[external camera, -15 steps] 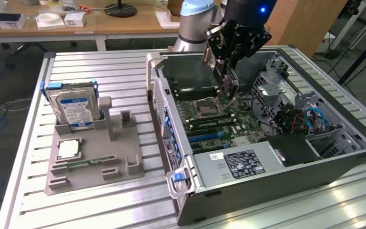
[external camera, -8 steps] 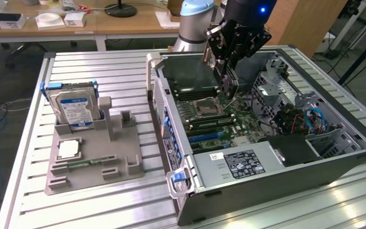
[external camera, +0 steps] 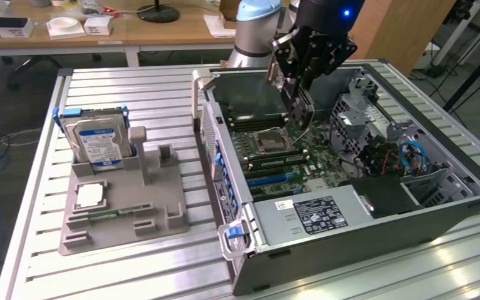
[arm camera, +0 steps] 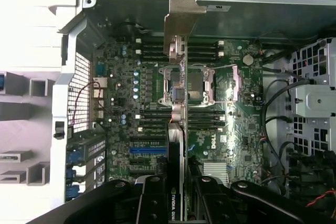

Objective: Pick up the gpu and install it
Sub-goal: 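Insert the gpu into the slot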

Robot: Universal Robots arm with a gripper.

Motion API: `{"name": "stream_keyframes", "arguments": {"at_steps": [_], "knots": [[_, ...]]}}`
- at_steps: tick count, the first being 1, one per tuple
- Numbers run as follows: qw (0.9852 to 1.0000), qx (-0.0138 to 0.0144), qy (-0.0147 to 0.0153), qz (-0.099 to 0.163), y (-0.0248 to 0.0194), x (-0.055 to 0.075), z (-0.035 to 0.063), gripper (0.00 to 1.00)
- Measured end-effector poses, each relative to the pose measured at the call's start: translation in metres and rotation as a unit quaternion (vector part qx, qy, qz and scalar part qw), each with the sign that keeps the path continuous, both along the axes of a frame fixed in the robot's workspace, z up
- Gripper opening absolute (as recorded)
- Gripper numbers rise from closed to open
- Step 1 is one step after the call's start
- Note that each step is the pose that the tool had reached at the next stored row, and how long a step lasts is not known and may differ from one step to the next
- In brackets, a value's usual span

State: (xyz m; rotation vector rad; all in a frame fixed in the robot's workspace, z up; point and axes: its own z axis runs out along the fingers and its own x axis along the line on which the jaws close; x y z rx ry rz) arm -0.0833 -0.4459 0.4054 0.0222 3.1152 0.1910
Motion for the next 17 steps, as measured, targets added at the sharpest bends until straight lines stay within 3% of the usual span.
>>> {"name": "stream_keyframes", "arguments": {"at_steps": [17], "knots": [[0.9996,0.0,0.0,0.028,-0.0001,0.004,0.0,0.26]]}}
